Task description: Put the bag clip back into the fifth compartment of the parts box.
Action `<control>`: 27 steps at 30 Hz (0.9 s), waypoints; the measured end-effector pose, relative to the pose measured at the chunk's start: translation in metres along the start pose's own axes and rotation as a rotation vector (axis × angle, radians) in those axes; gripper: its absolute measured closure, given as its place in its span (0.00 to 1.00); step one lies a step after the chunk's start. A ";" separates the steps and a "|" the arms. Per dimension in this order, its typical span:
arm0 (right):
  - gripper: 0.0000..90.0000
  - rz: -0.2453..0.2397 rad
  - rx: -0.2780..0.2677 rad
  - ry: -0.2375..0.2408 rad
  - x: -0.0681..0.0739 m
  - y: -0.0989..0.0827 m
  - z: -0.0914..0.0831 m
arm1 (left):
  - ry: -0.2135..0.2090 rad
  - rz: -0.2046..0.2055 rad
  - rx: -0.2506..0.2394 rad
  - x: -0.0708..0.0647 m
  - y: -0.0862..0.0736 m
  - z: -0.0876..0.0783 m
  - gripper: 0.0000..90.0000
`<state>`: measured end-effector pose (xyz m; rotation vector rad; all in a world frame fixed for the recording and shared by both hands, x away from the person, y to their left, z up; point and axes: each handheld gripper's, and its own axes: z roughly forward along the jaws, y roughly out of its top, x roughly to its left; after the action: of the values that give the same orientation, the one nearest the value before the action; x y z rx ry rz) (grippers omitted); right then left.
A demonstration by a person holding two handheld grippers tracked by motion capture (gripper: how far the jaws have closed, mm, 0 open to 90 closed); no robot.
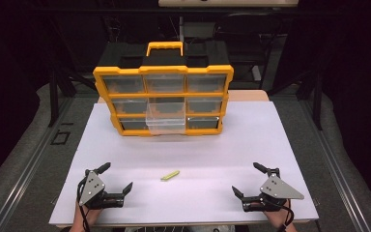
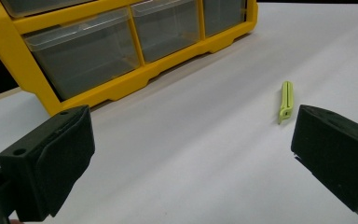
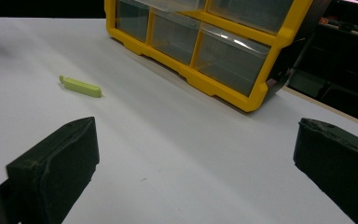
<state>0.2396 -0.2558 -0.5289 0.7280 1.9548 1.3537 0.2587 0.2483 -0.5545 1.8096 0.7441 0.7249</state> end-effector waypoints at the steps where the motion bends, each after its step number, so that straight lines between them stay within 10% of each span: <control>1: 0.00 0.000 0.000 0.000 0.000 0.000 0.000 | 0.000 0.000 0.000 0.000 0.000 0.000 0.00; 27: 0.00 0.015 0.032 0.011 -0.004 -0.003 0.007 | -0.094 0.046 0.154 -0.018 0.024 0.031 0.00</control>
<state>0.2471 -0.2561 -0.5330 0.7531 1.9876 1.3411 0.2745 0.2093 -0.5441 1.9918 0.7150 0.6217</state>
